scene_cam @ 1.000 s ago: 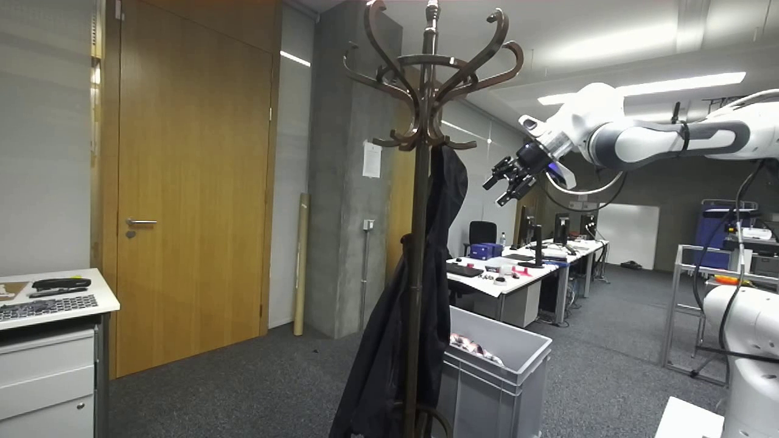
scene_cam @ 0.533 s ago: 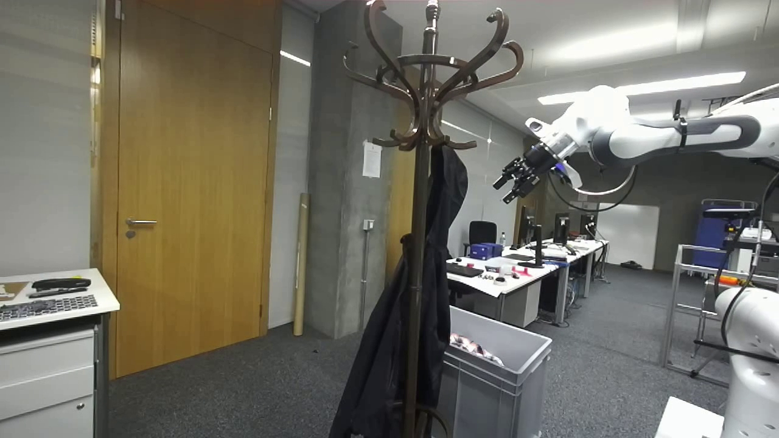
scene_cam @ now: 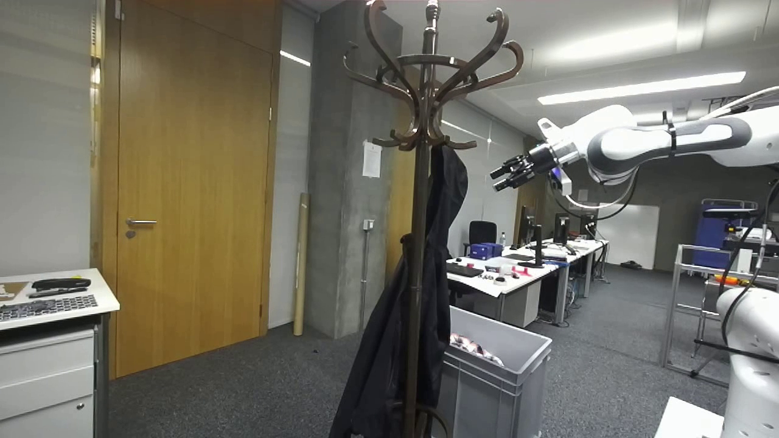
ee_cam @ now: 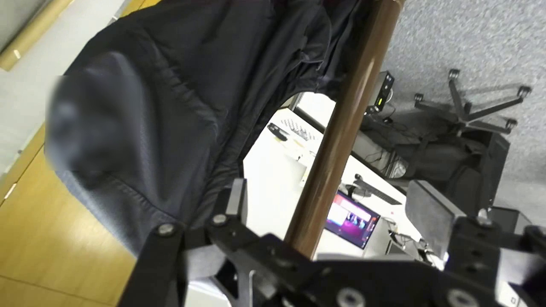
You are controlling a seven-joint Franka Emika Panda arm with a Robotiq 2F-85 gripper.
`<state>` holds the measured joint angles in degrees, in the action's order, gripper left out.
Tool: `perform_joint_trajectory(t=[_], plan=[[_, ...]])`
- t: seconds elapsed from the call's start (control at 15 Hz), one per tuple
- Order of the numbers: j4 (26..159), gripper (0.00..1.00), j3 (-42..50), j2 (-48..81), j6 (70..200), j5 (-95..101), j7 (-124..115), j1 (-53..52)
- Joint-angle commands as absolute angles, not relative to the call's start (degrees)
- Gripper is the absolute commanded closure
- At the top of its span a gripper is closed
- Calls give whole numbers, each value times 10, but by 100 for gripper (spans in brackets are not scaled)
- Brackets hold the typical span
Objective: Take the hoodie off of the coat hanger
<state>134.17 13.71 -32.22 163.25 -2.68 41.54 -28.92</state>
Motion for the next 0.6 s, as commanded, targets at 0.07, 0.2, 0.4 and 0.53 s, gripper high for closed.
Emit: perform_joint_trajectory(t=[0.07, 0.2, 0.4, 0.53], plan=[[1386, 0, 214, -330, 1780, -85, 475, -377], [1395, 0, 257, -340, 1807, -91, 487, -431], [1398, 0, 322, -358, 1821, -84, 497, -514], [1395, 0, 358, -371, 1817, -78, 501, -560]])
